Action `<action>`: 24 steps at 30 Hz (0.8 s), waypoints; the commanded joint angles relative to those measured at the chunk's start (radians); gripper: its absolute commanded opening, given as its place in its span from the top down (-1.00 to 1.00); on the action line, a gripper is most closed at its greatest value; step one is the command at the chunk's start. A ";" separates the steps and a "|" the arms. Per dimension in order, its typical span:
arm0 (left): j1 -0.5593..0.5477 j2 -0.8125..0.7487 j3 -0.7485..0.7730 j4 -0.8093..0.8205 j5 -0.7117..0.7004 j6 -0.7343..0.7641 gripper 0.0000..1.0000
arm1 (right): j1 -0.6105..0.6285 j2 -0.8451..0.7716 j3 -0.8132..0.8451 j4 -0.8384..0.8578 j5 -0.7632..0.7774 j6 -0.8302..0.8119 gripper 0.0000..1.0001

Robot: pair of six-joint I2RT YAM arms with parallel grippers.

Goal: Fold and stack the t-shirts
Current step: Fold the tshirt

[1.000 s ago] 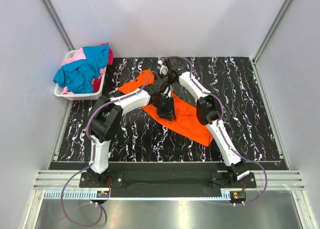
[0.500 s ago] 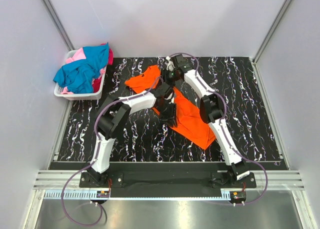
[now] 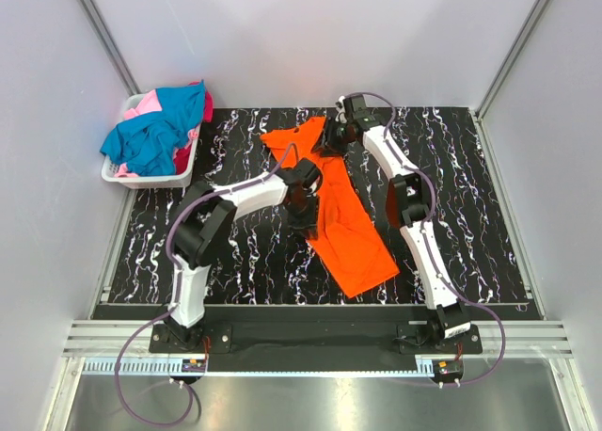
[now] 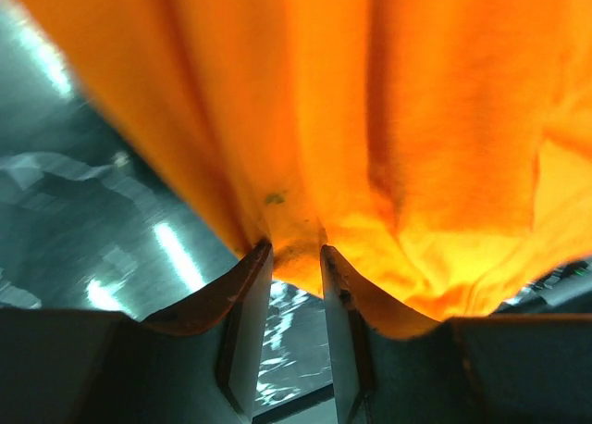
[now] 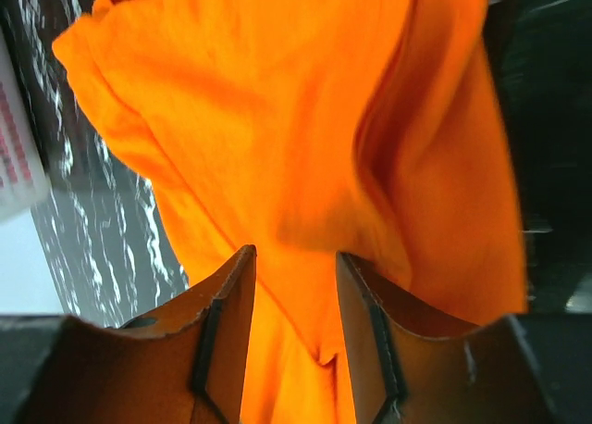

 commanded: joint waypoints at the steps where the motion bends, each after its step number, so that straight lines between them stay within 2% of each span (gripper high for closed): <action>1: 0.015 -0.029 -0.123 -0.140 -0.179 -0.006 0.29 | -0.042 0.039 0.021 0.029 0.140 0.017 0.05; 10: 0.065 -0.130 -0.246 -0.140 -0.221 -0.024 0.30 | -0.051 0.027 0.009 0.034 0.180 0.033 0.07; 14: 0.100 -0.172 -0.252 -0.140 -0.217 -0.012 0.29 | -0.051 0.034 0.017 0.046 0.179 0.046 0.07; 24: 0.108 -0.273 -0.230 -0.088 -0.101 0.036 0.29 | -0.058 0.063 0.044 0.092 0.220 0.065 0.07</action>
